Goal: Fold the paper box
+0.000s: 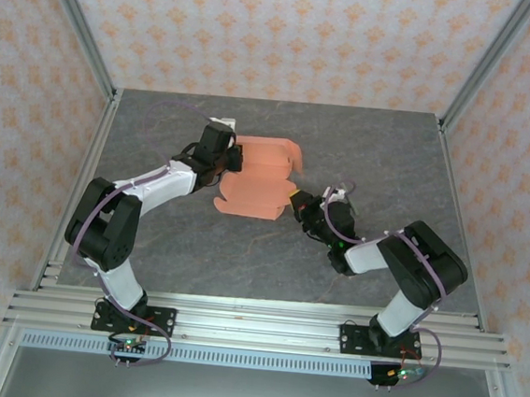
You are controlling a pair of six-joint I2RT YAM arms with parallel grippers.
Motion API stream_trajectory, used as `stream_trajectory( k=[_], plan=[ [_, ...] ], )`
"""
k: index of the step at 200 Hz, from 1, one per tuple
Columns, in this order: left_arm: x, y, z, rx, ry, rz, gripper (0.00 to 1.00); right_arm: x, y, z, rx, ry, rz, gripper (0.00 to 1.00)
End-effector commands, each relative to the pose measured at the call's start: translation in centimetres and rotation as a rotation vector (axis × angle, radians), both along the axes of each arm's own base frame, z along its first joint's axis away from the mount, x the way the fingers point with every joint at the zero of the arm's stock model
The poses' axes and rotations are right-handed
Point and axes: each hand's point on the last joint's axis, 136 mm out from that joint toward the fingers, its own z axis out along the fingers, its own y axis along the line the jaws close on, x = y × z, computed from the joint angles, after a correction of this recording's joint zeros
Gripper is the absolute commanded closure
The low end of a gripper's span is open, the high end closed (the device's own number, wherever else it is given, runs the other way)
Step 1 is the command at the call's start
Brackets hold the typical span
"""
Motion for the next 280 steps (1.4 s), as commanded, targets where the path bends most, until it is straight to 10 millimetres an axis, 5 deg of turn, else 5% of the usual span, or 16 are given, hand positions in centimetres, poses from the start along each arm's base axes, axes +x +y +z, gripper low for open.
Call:
stream_trajectory(
  k=[1, 37, 93, 122, 150, 186, 225, 280],
  plan=[
    [-0.5, 0.5, 0.6, -0.002, 0.013, 0.01, 1.0, 0.7, -1.2, 1.2, -0.067, -0.056, -0.069, 0.9],
    [-0.4, 0.6, 0.5, -0.002, 0.015, 0.01, 1.0, 0.2, -4.1, 0.4, -0.379, -0.039, -0.073, 0.66],
    [-0.5, 0.6, 0.6, -0.004, 0.015, 0.004, 1.0, -0.2, -6.5, 5.1, -0.705, -0.175, 0.113, 0.48],
    [-0.5, 0.4, 0.6, -0.015, 0.016, -0.006, 1.0, 2.4, -8.0, 8.0, -0.815, -0.264, 0.196, 0.49],
    [-0.6, 0.2, 0.6, -0.02, 0.017, -0.013, 1.0, 6.3, -9.8, 8.1, -0.877, -0.266, 0.218, 0.53],
    [-0.5, 0.2, 0.7, -0.023, 0.015, -0.017, 1.0, 8.5, -6.9, 5.6, -0.915, -0.256, 0.467, 0.55],
    [-0.5, 0.1, 0.6, -0.021, 0.019, -0.021, 1.0, 6.0, -2.8, 4.1, -0.904, -0.35, 0.711, 0.55],
    [-0.5, 0.1, 0.5, -0.018, 0.02, -0.022, 1.0, 5.2, -0.1, 4.4, -0.862, -0.41, 0.785, 0.54]
  ],
)
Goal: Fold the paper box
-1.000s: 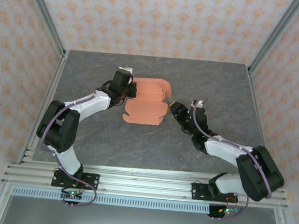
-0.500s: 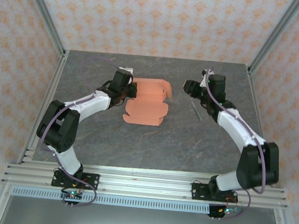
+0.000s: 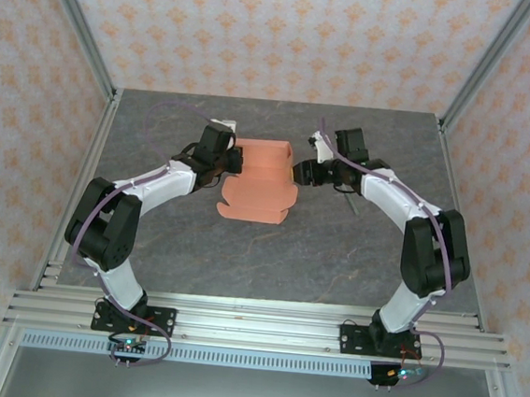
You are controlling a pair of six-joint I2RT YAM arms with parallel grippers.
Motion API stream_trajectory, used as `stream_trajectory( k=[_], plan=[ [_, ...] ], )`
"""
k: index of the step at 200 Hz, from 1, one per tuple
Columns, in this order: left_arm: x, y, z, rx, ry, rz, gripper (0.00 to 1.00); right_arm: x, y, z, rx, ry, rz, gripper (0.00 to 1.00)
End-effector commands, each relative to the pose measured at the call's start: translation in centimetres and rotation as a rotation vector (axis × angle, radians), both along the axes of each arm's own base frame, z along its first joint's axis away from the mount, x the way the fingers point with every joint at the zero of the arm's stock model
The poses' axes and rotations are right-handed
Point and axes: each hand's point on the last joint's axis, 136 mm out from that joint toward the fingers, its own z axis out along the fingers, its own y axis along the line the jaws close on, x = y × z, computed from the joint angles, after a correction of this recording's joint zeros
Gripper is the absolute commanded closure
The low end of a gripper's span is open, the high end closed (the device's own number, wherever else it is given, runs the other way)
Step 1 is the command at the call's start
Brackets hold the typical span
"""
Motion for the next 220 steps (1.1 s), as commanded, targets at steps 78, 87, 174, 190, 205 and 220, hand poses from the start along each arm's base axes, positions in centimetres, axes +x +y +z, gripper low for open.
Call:
stream_trajectory(
  k=[78, 87, 174, 190, 205, 220],
  plan=[
    [-0.1, 0.3, 1.0, -0.014, -0.009, -0.008, 1.0, 1.5, 2.7, 1.4, 0.007, -0.082, 0.111, 0.52],
    [-0.1, 0.2, 1.0, -0.015, -0.007, -0.011, 1.0, 1.9, 2.7, 1.6, 0.003, -0.102, 0.109, 0.52],
    [-0.2, 0.0, 0.9, -0.016, -0.005, -0.021, 1.0, 3.9, 4.4, 1.7, -0.06, -0.226, 0.152, 0.52],
    [-0.2, 0.0, 1.1, -0.017, -0.007, -0.022, 1.0, 4.2, 4.6, 1.7, -0.078, -0.245, 0.141, 0.53],
    [-0.2, 0.0, 1.0, -0.018, -0.006, -0.023, 1.0, 4.7, 4.5, 1.7, -0.102, -0.268, 0.116, 0.55],
    [-0.2, -0.1, 1.1, -0.021, -0.007, -0.027, 1.0, 5.3, 4.4, 1.7, -0.131, -0.293, 0.088, 0.56]
  ],
)
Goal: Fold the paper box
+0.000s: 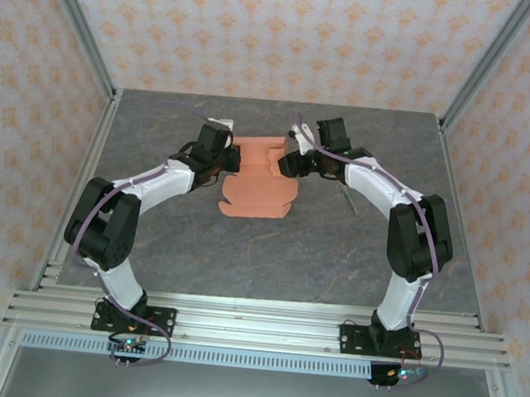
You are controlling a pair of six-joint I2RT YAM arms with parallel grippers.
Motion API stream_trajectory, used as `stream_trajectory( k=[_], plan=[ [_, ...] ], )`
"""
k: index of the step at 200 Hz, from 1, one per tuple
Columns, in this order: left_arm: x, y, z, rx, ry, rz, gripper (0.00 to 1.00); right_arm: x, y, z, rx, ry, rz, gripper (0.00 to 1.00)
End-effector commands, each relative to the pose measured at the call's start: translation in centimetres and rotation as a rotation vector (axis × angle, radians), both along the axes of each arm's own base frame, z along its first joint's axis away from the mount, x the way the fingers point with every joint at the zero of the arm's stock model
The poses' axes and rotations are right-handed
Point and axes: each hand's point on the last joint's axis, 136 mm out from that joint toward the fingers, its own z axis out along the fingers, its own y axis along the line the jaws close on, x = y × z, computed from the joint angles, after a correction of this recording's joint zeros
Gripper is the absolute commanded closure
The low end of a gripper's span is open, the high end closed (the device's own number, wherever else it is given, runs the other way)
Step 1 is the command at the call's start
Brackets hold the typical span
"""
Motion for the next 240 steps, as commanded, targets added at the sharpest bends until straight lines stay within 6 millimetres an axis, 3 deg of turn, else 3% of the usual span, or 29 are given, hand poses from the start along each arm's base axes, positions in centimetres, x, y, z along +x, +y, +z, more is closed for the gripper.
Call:
stream_trajectory(
  k=[1, 53, 125, 157, 240],
  plan=[
    [-0.4, -0.6, 1.1, -0.014, -0.009, -0.032, 1.0, 2.4, 0.5, 1.5, -0.031, -0.131, -0.04, 0.57],
    [-0.5, -0.7, 1.1, -0.017, -0.01, -0.036, 1.0, 3.7, 0.7, 1.3, -0.108, -0.211, -0.125, 0.61],
    [-0.4, -0.6, 0.8, -0.019, -0.003, -0.028, 1.0, 5.5, -0.4, 1.8, -0.206, -0.311, -0.449, 0.88],
    [-0.4, -0.6, 0.9, -0.02, -0.002, -0.023, 1.0, 5.5, -1.7, 1.8, -0.246, -0.304, -0.655, 0.9],
    [-0.6, -0.5, 1.0, -0.03, -0.006, -0.016, 1.0, 5.0, -2.4, 1.9, -0.302, -0.354, -0.916, 0.94]
  ],
)
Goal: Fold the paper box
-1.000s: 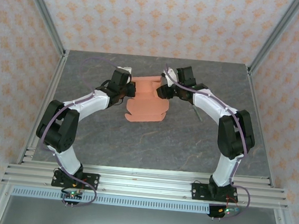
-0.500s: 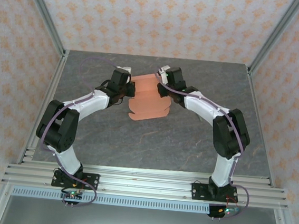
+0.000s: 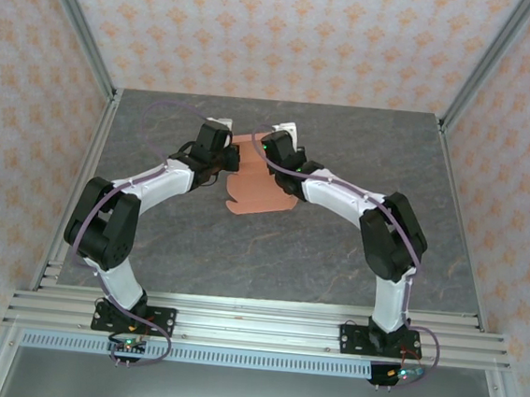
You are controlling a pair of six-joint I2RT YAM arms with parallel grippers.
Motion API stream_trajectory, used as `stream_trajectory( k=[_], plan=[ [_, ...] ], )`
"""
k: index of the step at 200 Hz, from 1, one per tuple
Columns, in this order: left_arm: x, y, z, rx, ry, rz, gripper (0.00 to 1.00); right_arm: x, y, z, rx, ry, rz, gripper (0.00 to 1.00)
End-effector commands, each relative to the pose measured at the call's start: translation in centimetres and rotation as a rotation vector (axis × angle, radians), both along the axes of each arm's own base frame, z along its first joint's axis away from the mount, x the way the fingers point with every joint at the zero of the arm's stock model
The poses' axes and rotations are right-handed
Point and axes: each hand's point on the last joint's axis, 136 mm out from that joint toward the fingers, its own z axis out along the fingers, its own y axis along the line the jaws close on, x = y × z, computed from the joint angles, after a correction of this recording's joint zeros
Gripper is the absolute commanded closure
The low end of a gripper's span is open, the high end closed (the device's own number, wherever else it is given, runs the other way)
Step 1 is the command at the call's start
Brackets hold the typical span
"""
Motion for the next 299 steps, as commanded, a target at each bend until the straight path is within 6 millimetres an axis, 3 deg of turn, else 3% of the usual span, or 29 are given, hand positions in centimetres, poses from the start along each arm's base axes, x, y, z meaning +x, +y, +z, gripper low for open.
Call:
stream_trajectory(
  k=[1, 39, 67, 138, 178, 201, 224, 263, 299],
  plan=[
    [-0.7, -0.8, 1.0, -0.029, -0.005, -0.026, 1.0, 1.3, -2.1, 1.9, 0.001, -0.089, -0.185, 0.94],
    [-0.6, -0.5, 0.9, -0.021, -0.009, -0.017, 1.0, 1.2, -3.5, 2.0, -0.028, -0.108, -0.27, 0.95],
    [-0.6, -0.5, 0.7, -0.018, -0.005, -0.016, 1.0, 1.1, -3.3, 1.7, -0.014, -0.094, -0.261, 0.95],
    [-0.4, 0.2, 0.5, 0.023, 0.004, 0.013, 1.0, -0.6, -0.9, 1.4, 0.079, 0.01, -0.046, 0.69],
    [-0.3, 0.9, 0.6, 0.055, 0.017, 0.041, 1.0, -3.7, 0.5, 1.2, 0.176, 0.117, 0.09, 0.46],
    [-0.4, 1.3, 0.5, 0.088, 0.036, 0.05, 1.0, -6.4, 1.4, 2.3, 0.268, 0.165, 0.179, 0.31],
    [-0.9, 2.0, 0.2, 0.154, 0.087, 0.045, 1.0, -9.4, 2.0, 4.1, 0.36, 0.203, 0.267, 0.27],
    [-3.7, 2.5, 0.3, 0.244, 0.226, -0.043, 1.0, -12.4, -1.1, 6.9, 0.376, 0.179, 0.251, 0.27],
    [-7.6, 1.8, 0.3, 0.259, 0.388, -0.197, 1.0, -13.9, -4.0, 6.7, 0.399, 0.172, 0.192, 0.26]
  ],
)
